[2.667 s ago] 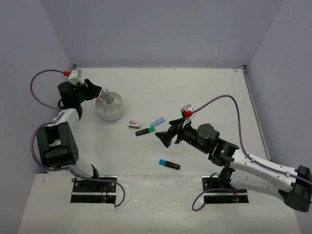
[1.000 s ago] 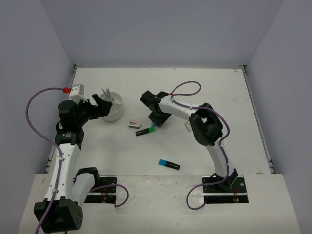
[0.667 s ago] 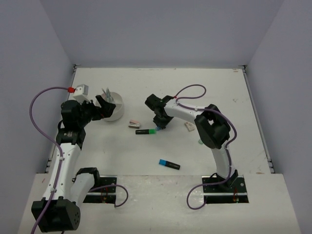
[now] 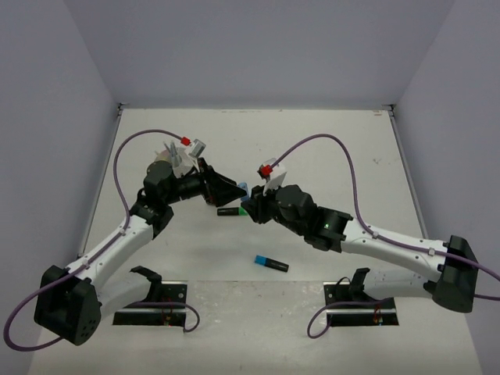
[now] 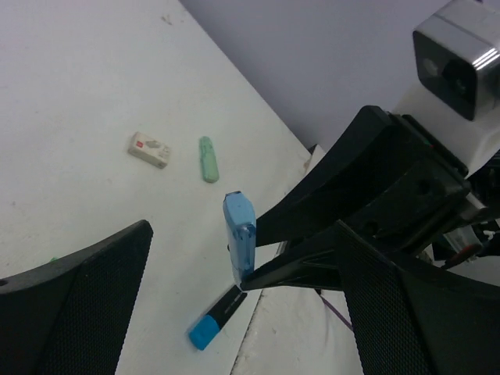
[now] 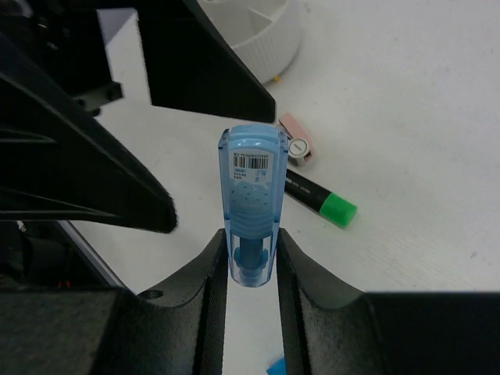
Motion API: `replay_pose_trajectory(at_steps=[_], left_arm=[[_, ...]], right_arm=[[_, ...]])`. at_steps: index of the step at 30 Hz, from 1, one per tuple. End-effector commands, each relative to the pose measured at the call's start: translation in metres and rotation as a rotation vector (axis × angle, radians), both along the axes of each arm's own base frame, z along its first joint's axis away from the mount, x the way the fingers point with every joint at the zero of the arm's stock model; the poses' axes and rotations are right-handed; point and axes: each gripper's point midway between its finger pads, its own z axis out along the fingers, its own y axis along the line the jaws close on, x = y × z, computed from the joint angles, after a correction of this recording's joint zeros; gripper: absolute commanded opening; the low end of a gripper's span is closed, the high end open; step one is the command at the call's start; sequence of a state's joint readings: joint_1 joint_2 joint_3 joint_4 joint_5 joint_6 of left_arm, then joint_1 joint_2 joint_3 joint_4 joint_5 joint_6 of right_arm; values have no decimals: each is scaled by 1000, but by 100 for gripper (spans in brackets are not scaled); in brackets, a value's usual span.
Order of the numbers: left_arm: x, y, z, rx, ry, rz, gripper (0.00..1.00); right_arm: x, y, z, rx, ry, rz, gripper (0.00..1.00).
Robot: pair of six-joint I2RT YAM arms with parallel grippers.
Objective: Sort the stationery into containers
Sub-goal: Pick up the pen from the center of the board.
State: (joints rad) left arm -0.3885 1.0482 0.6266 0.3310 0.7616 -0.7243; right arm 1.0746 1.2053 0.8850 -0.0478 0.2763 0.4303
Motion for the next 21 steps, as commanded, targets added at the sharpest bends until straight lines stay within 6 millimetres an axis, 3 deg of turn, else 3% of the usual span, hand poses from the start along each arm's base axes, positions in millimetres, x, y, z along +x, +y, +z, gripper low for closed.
replay_pose_trajectory(at_steps=[1, 5, 6, 10, 13, 14, 15, 16, 17, 18, 19, 21], left_arm=[[-3, -19, 34, -85, -92, -57, 96], [-4, -32, 33, -82, -91, -78, 74], [-3, -34, 32, -83, -89, -79, 56], [1, -37, 32, -84, -84, -65, 5], [6, -38, 34, -69, -104, -59, 0], [8, -38, 31, -48, -99, -53, 0], [16, -36, 35, -15, -137, -26, 0], [29, -31, 39, 39, -182, 27, 0], [43, -23, 38, 110, -206, 87, 0], [55, -12, 38, 171, -215, 149, 0], [70, 2, 40, 232, -230, 232, 0], [116, 78, 45, 411, -252, 515, 0]], right_arm=[[-3, 0, 32, 29, -153, 88, 0], [-7, -5, 45, 45, -173, 90, 0], [-9, -6, 48, 50, -179, 95, 0], [-12, -6, 49, 49, -181, 105, 0], [-12, -6, 47, 46, -176, 107, 0], [-11, -6, 46, 43, -173, 100, 5], [-9, -7, 44, 42, -163, 85, 18], [-6, -10, 41, 38, -155, 53, 46], [-1, -15, 38, 32, -151, 12, 81], [2, -24, 32, 8, -139, -29, 83], [5, -31, 27, -3, -136, -65, 99], [11, -52, 12, -1, -84, -129, 99]])
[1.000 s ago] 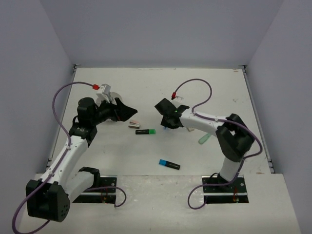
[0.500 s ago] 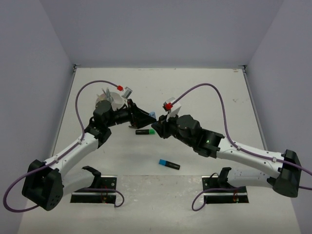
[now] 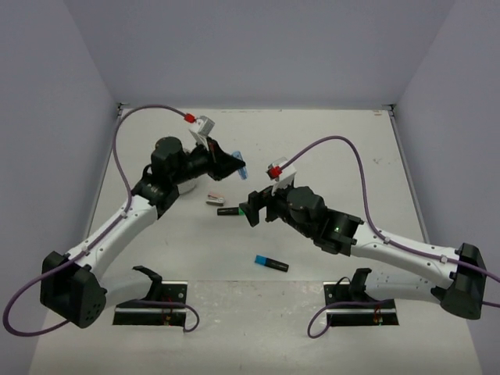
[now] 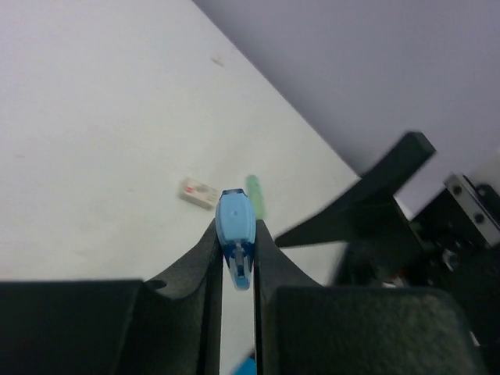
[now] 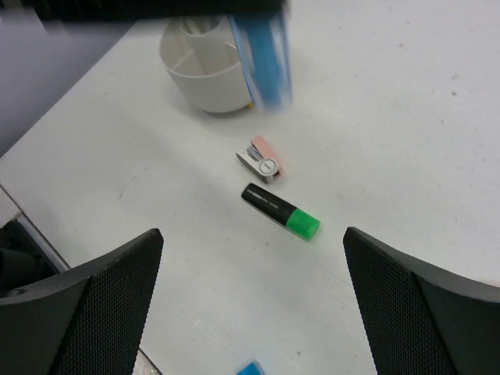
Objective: Sort the stationery into containers
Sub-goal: Pick up the pen from the center of the board, then place the pen in the storage box.
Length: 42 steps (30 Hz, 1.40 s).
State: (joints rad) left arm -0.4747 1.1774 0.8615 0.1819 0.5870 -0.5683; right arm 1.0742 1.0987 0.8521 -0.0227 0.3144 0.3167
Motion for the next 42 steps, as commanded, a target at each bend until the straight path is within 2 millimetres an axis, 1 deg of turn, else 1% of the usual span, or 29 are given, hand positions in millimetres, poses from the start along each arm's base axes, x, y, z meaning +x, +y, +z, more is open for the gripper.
replay_pose_trajectory(at_steps=[1, 2, 4, 5, 6, 7, 9, 10, 12, 13, 14, 16, 19, 22, 24, 29, 31, 32, 33, 34, 37, 38, 39, 40, 42], left_arm=[[86, 125, 26, 304, -188, 524, 0], [98, 153, 38, 308, -238, 609, 0], [116, 216, 68, 332, -364, 796, 0], [124, 250, 75, 356, -383, 920, 0], [133, 274, 73, 367, -382, 990, 0], [144, 294, 67, 370, -369, 1028, 0], [161, 303, 60, 362, -376, 924, 0], [167, 305, 56, 359, -358, 890, 0], [183, 298, 26, 347, -299, 792, 0], [186, 292, 15, 342, -280, 744, 0], [187, 291, 13, 341, -274, 737, 0], [189, 288, -11, 341, -225, 709, 0], [185, 285, -45, 358, -168, 675, 0], [181, 284, -68, 363, -117, 667, 0], [179, 282, -80, 361, -91, 652, 0], [179, 282, -103, 373, -24, 641, 1], [179, 283, -110, 380, -5, 645, 8], [179, 284, -113, 384, 2, 648, 10], [180, 286, -116, 388, 10, 655, 13], [180, 287, -118, 390, 19, 656, 20], [180, 283, -118, 386, 21, 642, 32], [179, 284, -116, 390, 19, 646, 39], [178, 285, -114, 392, 16, 647, 44], [177, 284, -111, 392, 11, 647, 47], [176, 282, -100, 386, -15, 642, 55]], right_arm=[[10, -42, -16, 23, 57, -148, 99], [10, -51, -12, 46, 54, -162, 99], [5, -63, -13, 57, 41, -160, 99], [4, -69, -17, 48, 31, -163, 99], [2, -73, -19, 39, 23, -158, 99], [-1, -76, -19, 32, 16, -148, 99], [-6, -81, -22, 15, 19, -133, 99], [-9, -83, -23, 13, 23, -125, 99], [-18, -84, -21, 29, 14, -81, 99], [-22, -84, -20, 40, 12, -61, 99], [-23, -84, -20, 40, 13, -57, 99], [-29, -84, -15, 59, 4, -27, 99], [-33, -81, -12, 68, -5, 8, 99], [-35, -76, -12, 67, -5, 33, 99], [-35, -74, -14, 61, 1, 42, 99], [-36, -74, -12, 68, -4, 48, 99], [-36, -76, -11, 71, -8, 44, 99], [-36, -76, -11, 72, -11, 42, 99], [-36, -77, -10, 75, -14, 40, 99], [-36, -78, -9, 77, -16, 37, 99], [-36, -80, -8, 80, -20, 32, 99], [-36, -80, -8, 80, -22, 25, 99], [-35, -81, -8, 79, -22, 21, 99], [-34, -81, -9, 78, -23, 17, 99], [-32, -82, -10, 70, -22, 6, 99]])
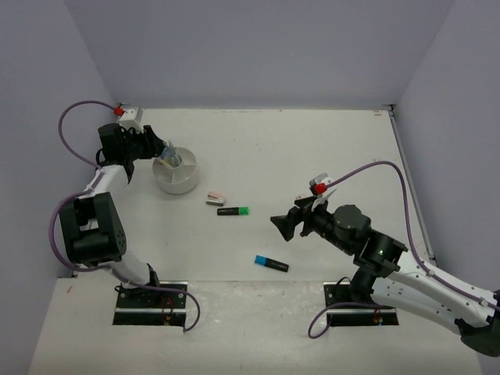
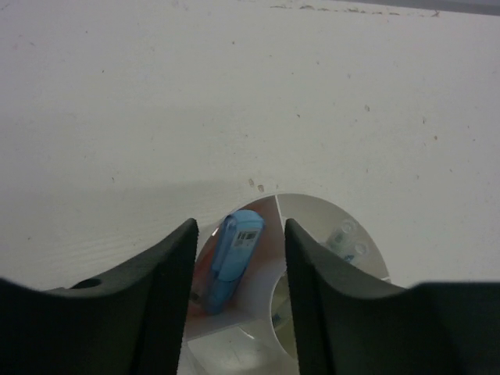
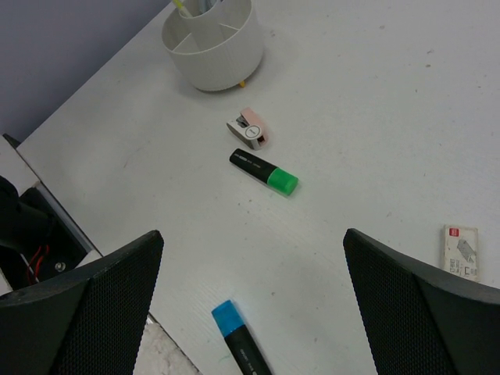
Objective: Sort the stationery into containers
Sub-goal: Place the pen in the storage box, then pick up the pen from the center of the board.
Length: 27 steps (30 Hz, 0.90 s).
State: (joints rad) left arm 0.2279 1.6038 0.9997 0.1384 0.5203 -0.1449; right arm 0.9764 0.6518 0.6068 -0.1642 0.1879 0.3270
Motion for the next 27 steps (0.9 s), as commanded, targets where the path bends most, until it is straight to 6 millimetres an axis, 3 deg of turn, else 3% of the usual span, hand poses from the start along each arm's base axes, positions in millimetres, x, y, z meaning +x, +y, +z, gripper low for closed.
replay_pose_trajectory(at_steps=[1, 5, 6, 7, 8, 10, 11, 12, 14, 16, 19, 21, 24, 27], left_arm=[[-2, -4, 31, 32, -77, -22, 58], [-4, -2, 57, 47, -127, 0, 63], [-6, 0, 72, 46, -149, 23, 70], [-8, 3, 81, 41, -155, 51, 86], [-11, 9, 93, 38, -162, 103, 99], [-20, 26, 118, 15, -151, 253, 100], [-28, 24, 125, -24, -127, 276, 100], [-43, 40, 138, -32, -99, 407, 100], [-71, 48, 149, -130, -41, 565, 100], [-91, 30, 171, -193, -53, 512, 100], [-131, -11, 182, -216, -117, 310, 100], [-153, -21, 177, -229, -192, 276, 100], [-163, -32, 167, -239, -215, 228, 100], [-163, -55, 157, -244, -176, 111, 100]], right_arm=[[5, -2, 0, -9, -23, -22, 99], [11, -5, -5, -16, -1, -64, 99], [19, -11, -8, -25, 21, -119, 99], [27, -20, -15, -28, 63, -185, 99], [35, -30, -22, -32, 116, -256, 99], [56, -61, -45, -60, 264, -476, 99], [59, -77, -55, -59, 319, -560, 99], [66, -98, -74, -85, 424, -673, 99], [75, -126, -103, -116, 569, -813, 97], [77, -139, -126, -154, 663, -871, 94], [73, -155, -149, -177, 766, -966, 87], [72, -162, -156, -193, 772, -1018, 84], [73, -165, -167, -218, 802, -1056, 79], [74, -160, -179, -229, 848, -1055, 71]])
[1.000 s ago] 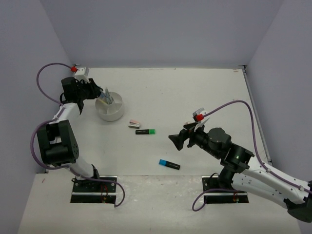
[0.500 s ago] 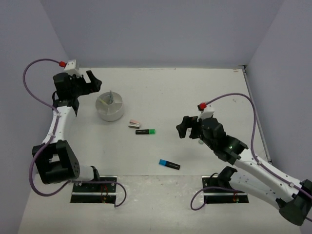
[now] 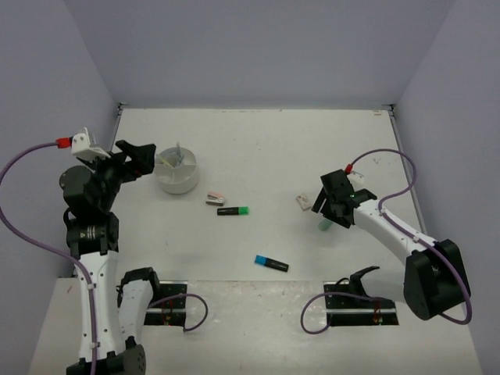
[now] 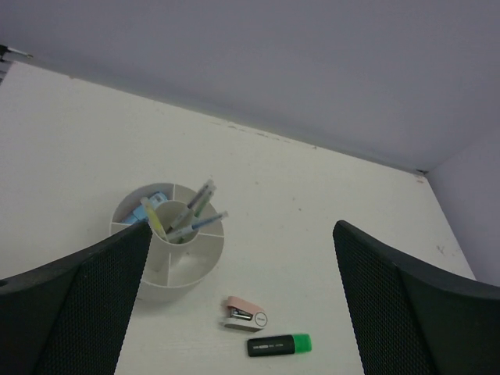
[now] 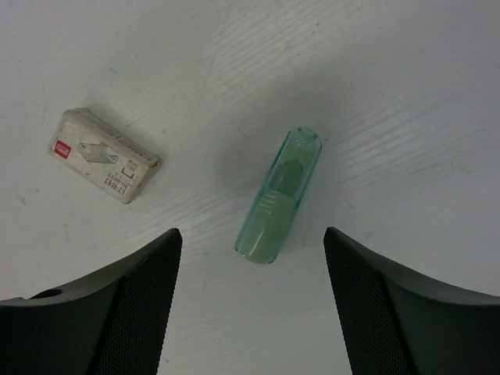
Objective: Sort the stationery into containers
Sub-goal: Pick up the pen from the center of the board.
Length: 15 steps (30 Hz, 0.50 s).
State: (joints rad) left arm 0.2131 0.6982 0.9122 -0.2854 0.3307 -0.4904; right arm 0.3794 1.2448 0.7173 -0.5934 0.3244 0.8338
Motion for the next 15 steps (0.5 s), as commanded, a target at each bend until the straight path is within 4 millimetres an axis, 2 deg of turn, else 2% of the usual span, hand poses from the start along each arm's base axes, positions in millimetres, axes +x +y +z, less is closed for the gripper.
replay_pose_trajectory(at_steps=[1, 3, 5, 15], left_arm=[[7, -37, -34, -35, 107, -196, 100], [7, -45, -33, -16, 112, -233, 100], [4, -57, -26, 29, 101, -261, 100], [-10, -77, -1, 79, 51, -340, 100]], right_arm=[[5, 2, -10, 11, 33, -77, 67], [3, 4, -18, 18, 54, -76, 65], [0, 8, -23, 33, 80, -74, 58], [-2, 14, -37, 60, 172, -100, 39]])
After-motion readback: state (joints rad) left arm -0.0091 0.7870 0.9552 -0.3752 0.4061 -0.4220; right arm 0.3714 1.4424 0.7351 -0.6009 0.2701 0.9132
